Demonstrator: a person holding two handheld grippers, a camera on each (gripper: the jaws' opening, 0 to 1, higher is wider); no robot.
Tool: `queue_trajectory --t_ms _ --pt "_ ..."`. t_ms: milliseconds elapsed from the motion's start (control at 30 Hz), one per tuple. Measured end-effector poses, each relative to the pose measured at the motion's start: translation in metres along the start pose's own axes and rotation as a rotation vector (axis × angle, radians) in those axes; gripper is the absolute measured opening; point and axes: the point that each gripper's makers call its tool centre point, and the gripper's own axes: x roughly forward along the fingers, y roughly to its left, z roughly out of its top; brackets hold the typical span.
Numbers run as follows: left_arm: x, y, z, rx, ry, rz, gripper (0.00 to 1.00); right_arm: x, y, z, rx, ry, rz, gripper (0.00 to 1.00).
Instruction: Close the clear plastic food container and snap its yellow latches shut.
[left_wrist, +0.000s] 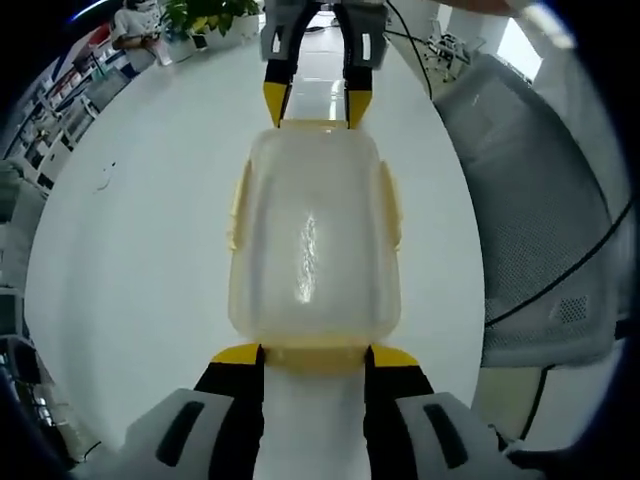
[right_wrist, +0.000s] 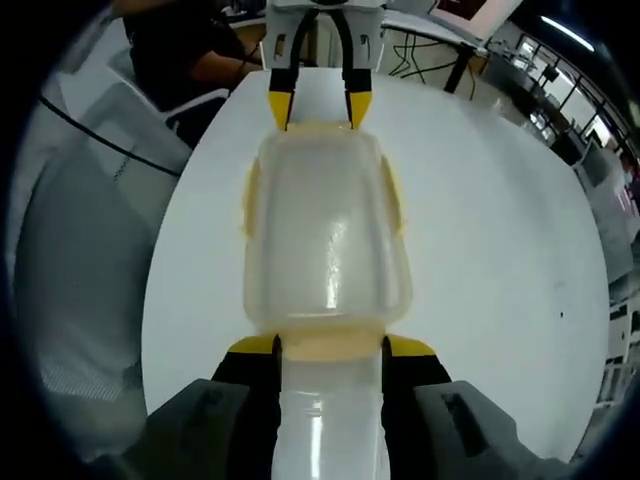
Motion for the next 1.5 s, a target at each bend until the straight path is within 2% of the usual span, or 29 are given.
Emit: queue_trajectory --t_ms 233,533,667,933,1200,1500 --pt "-0.008 -0.004 0.026 0.002 -0.008 0.016 0.32 -0.021 0.000 -0.012 -0.010 -0.012 -0.002 0.35" --pt "-0.007 -0.008 0.068 0.000 -0.038 0.021 0.32 -0.049 0.002 -0.046 -0.007 -0.028 -0.007 0.35" --pt "-0.002 -0.011 0.087 -0.010 -0.041 0.016 0.32 -0.058 0.003 -0.062 -0.012 -0.032 -0.011 0.35" --pt "0.012 -0.013 0.125 -0.002 -0.012 0.017 0.32 -0.075 0.002 -0.100 -0.019 -0.046 -0.016 0.35" --pt "0.026 -0.010 0.162 0.025 0.026 0.019 0.33 -0.088 0.001 -0.137 -0.003 -0.062 -0.023 0.35" --pt "0.046 -0.006 0.199 0.051 0.035 -0.005 0.33 -0.100 -0.001 -0.177 0.028 -0.066 -0.029 0.35"
